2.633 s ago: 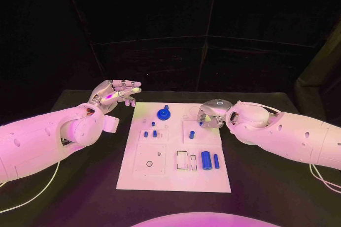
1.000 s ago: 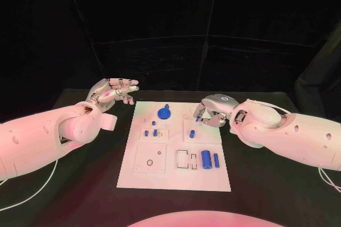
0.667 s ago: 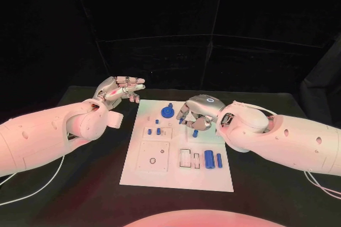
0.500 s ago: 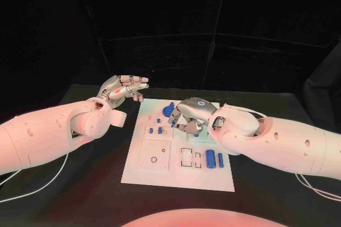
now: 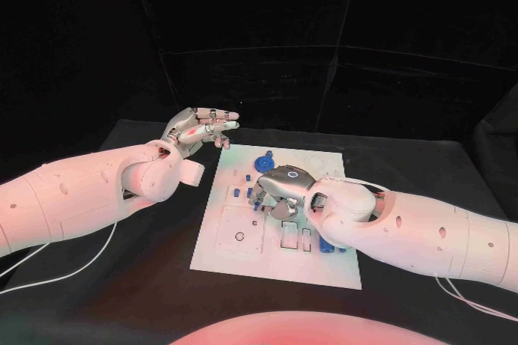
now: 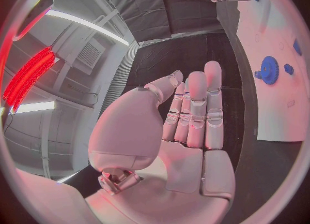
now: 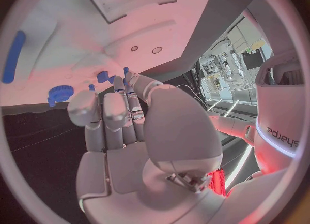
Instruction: Assemble the parts on the task board
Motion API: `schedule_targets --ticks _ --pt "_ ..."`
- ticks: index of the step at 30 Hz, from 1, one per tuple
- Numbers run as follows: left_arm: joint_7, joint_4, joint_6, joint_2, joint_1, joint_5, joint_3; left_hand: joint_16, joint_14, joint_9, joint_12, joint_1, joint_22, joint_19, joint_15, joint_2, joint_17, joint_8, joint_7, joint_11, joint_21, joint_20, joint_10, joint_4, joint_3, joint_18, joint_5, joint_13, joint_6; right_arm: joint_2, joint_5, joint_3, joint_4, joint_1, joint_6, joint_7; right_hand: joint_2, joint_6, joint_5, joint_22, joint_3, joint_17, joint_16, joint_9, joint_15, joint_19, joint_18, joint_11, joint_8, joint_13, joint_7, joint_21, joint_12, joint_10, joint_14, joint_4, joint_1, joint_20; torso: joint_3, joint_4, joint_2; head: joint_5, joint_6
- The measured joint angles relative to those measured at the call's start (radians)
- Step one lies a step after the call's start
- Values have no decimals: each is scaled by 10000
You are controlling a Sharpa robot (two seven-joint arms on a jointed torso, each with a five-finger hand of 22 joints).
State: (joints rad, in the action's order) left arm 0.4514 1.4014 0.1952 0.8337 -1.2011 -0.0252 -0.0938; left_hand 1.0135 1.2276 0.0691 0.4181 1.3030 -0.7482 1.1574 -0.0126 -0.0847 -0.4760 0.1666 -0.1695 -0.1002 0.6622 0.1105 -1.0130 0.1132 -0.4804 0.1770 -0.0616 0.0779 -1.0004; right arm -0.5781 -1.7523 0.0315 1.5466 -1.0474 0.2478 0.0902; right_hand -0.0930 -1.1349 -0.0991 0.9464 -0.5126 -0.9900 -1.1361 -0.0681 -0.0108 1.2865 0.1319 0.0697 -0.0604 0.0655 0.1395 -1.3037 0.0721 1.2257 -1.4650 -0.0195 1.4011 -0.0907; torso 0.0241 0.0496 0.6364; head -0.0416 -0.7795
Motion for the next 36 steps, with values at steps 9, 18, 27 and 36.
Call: schedule_targets --ticks 9,18,27,36 --pt "-14 -11 6 -36 0 1 0 0 0 0 0 0 -1 0 0 0 9 0 0 -1 0 0 1 0 0 0 0 -4 0 156 -116 36 -100 90 -304 -26 0 2 1 -1 0 1 0 -7 0 0 1 0 6 1 -1 -40 0 0 0 0 1 0 -3 -17 0 -82 -67" --pt "-28 -36 7 -42 0 2 0 0 0 0 0 0 -1 0 0 0 9 0 0 0 0 0 0 0 0 0 0 -4 0 131 -181 67 -117 127 -597 -27 -1 4 2 -1 1 2 0 -6 0 0 1 0 9 1 -2 -40 0 0 0 0 1 0 -3 -17 -6 -131 -136" --pt "-44 -88 5 -53 0 3 0 0 0 1 0 0 1 0 0 0 8 0 -14 -1 -1 0 0 0 0 0 0 -3 14 130 -201 78 -97 143 -788 -24 -1 15 3 -2 1 3 1 -3 0 -1 0 1 -16 2 -11 -40 0 0 0 0 1 0 -8 -19 -6 -151 -177" --pt "-63 -122 4 -62 0 4 0 0 0 1 0 0 13 0 0 0 19 0 -37 0 -36 0 0 0 0 0 0 -3 37 188 -300 82 -85 181 -811 -36 -2 17 3 -3 1 4 1 2 0 -1 1 0 -15 3 -13 -40 1 -1 0 0 2 0 -6 -23 -6 -159 -205"
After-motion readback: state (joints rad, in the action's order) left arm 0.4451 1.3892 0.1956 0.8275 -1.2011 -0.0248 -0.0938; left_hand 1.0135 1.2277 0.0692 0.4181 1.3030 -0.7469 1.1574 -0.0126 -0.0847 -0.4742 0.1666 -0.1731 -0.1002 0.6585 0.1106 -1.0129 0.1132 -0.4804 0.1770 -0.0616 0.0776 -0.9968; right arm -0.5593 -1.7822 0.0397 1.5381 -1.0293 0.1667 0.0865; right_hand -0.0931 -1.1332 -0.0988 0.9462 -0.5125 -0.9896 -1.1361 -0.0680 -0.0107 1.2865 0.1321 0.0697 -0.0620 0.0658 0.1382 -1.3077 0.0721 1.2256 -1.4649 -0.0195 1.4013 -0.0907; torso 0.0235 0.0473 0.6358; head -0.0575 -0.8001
